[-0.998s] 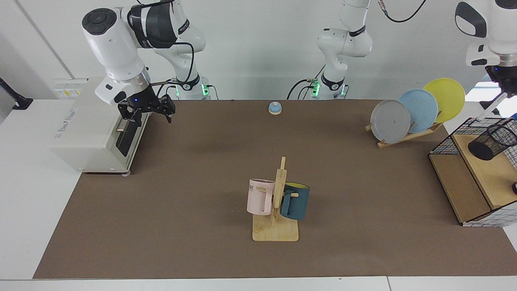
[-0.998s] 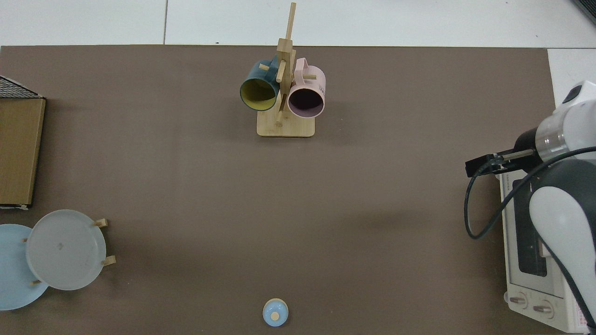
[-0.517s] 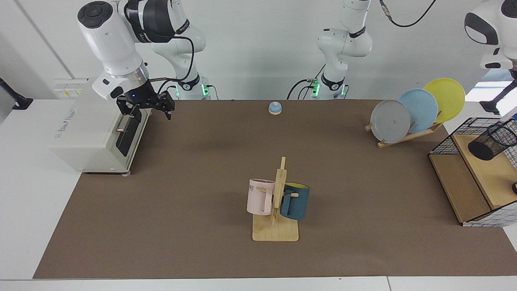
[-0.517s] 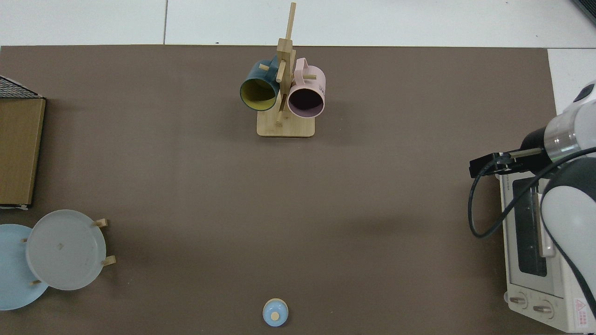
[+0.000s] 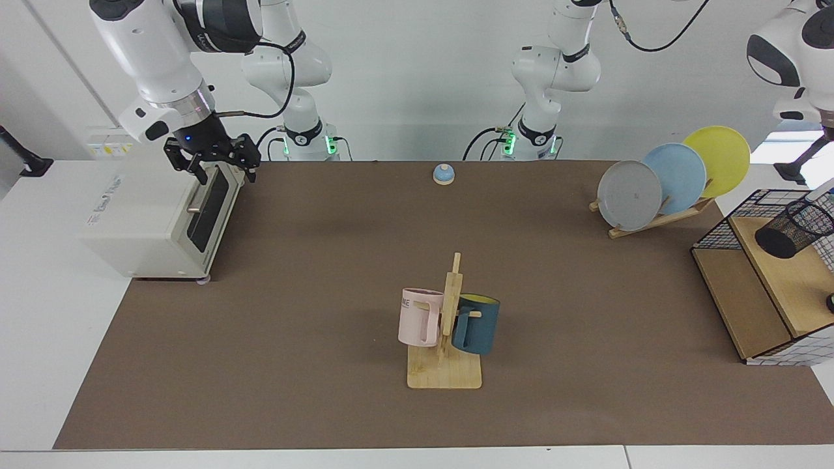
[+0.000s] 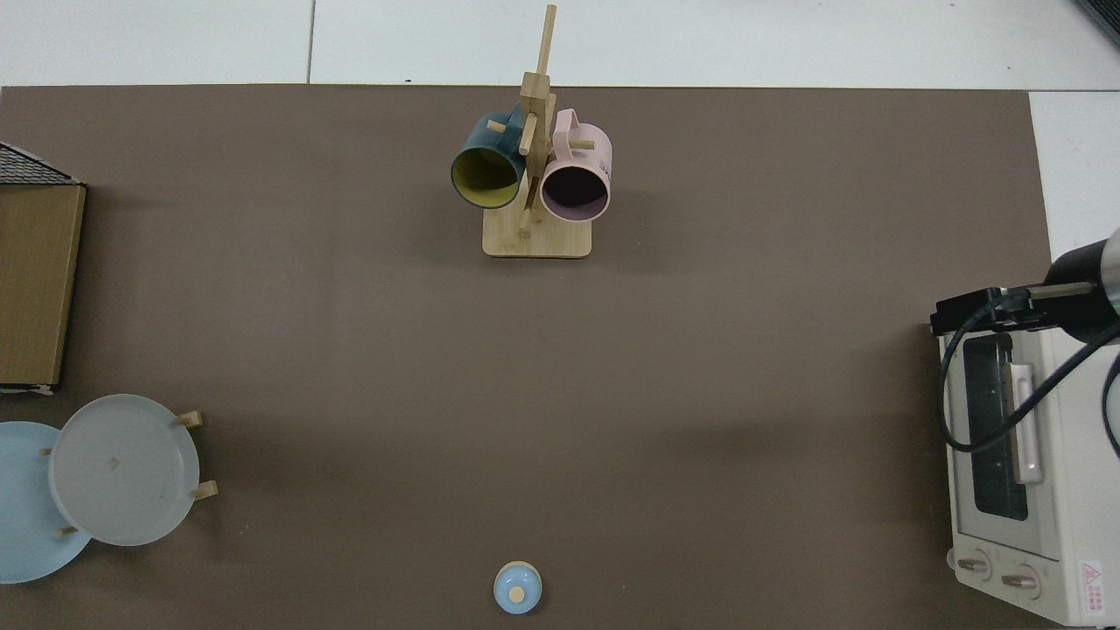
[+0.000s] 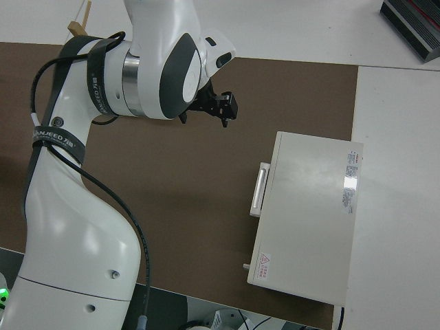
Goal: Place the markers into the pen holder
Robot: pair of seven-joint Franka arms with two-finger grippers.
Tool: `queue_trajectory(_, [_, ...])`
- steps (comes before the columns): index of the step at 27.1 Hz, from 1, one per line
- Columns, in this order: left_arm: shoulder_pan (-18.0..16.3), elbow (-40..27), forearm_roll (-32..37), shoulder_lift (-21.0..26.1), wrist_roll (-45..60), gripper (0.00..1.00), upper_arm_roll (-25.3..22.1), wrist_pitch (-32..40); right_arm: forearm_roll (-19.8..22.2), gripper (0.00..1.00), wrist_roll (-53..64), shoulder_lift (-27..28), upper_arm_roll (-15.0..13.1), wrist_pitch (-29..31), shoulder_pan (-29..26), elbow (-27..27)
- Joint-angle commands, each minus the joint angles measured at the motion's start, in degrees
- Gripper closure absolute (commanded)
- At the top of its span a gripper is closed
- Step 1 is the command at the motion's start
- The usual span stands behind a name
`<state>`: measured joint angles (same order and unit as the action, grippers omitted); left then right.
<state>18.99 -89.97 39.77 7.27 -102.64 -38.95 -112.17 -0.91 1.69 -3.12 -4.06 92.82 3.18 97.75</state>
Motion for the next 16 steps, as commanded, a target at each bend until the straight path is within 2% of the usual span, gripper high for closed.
queue_trajectory(1, [-0.88,1.29,0.22,3.37,-0.54,1.00,-0.33,-1.83,1.17,0.00,-0.20,-0.39,0.72,-0.10,-0.37,0.43])
queue_trajectory(16, [-1.94,-0.20,0.13,4.42,2.62,1.00,-0.42,-4.46,0.39,0.00,-0.90,-0.48,0.81,-0.01,-0.72,0.52])
